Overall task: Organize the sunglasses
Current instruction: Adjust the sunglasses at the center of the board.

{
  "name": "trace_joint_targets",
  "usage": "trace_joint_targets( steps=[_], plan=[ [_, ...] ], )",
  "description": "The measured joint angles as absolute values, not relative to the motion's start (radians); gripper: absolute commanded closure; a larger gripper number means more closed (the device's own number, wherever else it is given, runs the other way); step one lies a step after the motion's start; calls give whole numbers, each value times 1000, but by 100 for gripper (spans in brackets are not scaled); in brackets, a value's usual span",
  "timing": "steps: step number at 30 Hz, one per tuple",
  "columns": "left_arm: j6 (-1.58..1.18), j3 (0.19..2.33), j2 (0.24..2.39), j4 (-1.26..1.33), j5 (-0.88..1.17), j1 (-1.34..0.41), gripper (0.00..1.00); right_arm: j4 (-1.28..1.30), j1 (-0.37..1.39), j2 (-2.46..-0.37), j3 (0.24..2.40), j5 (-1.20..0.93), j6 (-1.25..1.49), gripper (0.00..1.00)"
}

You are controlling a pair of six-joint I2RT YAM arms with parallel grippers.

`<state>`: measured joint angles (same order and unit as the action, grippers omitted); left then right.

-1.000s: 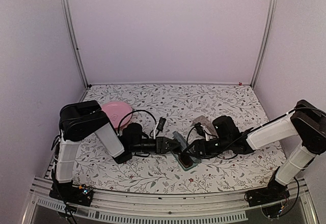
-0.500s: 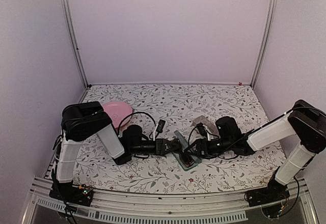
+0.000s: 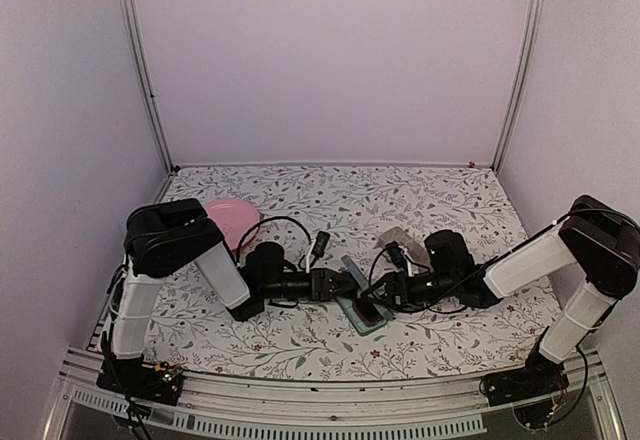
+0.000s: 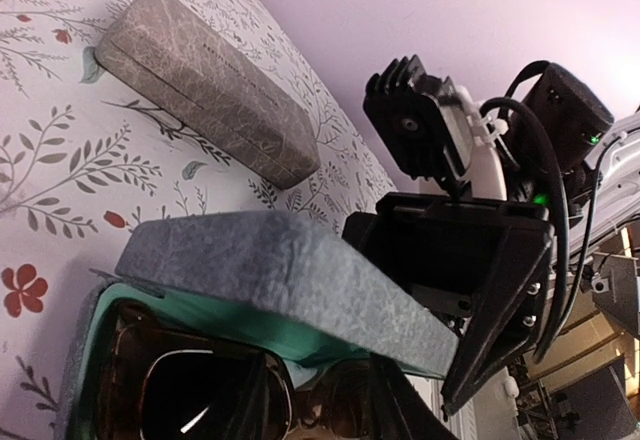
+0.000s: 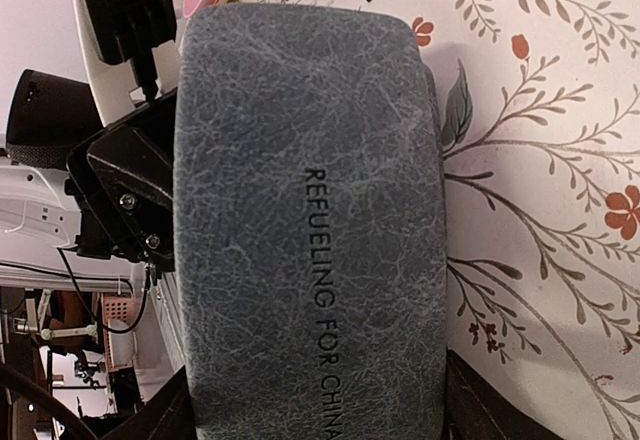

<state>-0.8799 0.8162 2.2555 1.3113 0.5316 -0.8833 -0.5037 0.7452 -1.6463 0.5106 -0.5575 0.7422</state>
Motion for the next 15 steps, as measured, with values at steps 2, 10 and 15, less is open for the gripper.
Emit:
trace_joint_targets(
  steps=[2,10,15],
  plan=[
    [-880,822,2260,1311,531,-883,64,-520,744,-1649,504,-561,749,80],
    [-886,838,2281,1337,543,-883,63,-599,730,-1669,478,-593,794,80],
    [-894,836,2285,1357,556,-883,60,-618,727,-1672,472,-601,801,80]
  ],
)
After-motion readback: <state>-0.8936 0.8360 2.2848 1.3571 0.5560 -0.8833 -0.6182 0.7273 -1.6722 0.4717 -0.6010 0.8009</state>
